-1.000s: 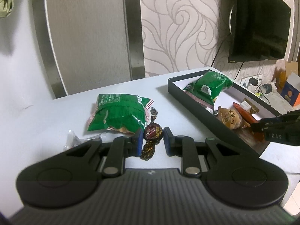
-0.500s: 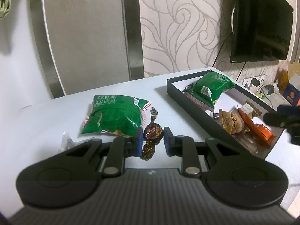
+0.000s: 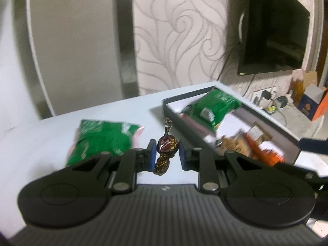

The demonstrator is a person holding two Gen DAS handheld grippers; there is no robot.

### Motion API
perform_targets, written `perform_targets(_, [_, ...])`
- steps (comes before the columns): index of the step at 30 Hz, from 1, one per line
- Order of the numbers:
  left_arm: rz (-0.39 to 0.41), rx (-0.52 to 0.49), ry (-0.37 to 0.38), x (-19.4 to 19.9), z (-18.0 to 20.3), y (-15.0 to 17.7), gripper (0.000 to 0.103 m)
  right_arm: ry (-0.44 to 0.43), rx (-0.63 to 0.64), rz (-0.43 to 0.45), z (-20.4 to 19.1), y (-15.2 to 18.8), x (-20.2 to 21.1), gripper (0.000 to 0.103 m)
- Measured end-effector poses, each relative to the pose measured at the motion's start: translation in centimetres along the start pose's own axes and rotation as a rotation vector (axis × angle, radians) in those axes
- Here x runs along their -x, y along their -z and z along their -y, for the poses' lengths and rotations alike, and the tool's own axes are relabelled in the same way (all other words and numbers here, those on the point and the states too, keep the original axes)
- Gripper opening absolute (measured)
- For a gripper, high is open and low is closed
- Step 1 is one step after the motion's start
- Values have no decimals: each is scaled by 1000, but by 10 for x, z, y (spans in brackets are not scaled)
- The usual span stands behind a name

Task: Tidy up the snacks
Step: 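Release the orange stick packet and the candy into the black box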

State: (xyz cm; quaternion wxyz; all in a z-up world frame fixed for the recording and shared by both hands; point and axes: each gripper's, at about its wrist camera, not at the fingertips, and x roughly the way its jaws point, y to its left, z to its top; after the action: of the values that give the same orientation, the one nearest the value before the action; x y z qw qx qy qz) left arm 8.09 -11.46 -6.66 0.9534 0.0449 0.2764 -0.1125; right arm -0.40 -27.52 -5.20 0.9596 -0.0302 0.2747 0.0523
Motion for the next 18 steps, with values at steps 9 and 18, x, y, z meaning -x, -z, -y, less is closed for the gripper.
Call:
perform_targets(9, [9, -25, 87, -32, 45, -23, 26, 41, 6, -30, 14, 3, -7, 69])
perform_targets(18, [-3, -48, 137, -51, 87, -29, 27, 86, 14, -50, 33, 1, -8, 71])
